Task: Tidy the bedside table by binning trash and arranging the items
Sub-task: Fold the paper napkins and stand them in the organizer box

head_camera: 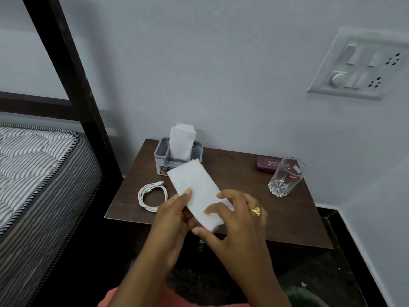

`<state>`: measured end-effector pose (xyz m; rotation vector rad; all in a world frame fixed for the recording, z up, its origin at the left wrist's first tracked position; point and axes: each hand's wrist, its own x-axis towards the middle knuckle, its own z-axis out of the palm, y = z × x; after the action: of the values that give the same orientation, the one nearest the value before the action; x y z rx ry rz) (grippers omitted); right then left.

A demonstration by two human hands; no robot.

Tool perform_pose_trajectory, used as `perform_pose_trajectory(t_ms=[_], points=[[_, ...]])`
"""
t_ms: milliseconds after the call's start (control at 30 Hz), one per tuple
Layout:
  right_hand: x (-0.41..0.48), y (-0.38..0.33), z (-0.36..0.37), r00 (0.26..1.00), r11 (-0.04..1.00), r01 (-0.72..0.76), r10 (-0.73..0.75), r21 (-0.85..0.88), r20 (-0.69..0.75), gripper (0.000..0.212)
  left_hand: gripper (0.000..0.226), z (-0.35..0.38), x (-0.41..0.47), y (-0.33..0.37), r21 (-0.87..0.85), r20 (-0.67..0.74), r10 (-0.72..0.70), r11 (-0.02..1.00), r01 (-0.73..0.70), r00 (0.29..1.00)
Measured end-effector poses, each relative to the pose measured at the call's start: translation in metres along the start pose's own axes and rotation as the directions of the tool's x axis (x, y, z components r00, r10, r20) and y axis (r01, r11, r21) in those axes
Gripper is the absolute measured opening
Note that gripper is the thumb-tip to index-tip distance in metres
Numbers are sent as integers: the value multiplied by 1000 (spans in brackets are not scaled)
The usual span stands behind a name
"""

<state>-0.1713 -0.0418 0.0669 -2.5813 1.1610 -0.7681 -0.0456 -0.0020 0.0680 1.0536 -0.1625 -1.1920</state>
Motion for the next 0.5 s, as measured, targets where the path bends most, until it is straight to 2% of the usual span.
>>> perform_pose_trajectory(t_ms=[67,100,167,233,300,367,500], points=[[4,-3,1,984,940,-180,175,290,43,42,24,-5,1,6,37,-19,34,999,-34,999],[8,-4,-1,956,839,-287,281,463,82,41,24,-7,1,9,60,-14,52,997,-51,999],[19,0,-3,870,545,-478,404,689,285,40,25,-13,3,11,106,19,61,992,-63,998],[28,7,-2,790,313,-609,320,729,522,46,26,-17,3,12,143,49,43,989,-49,998],[31,11,3,740,189,-672,210,716,640,45,24,-20,5,11,204,59,40,978,-51,997],[33,12,10,710,174,-705,191,688,678,37,23,-22,8,13,288,71,41,956,-60,997],[46,13,26,712,278,-702,231,656,663,18,25,-33,25,27,457,127,47,884,-100,991]])
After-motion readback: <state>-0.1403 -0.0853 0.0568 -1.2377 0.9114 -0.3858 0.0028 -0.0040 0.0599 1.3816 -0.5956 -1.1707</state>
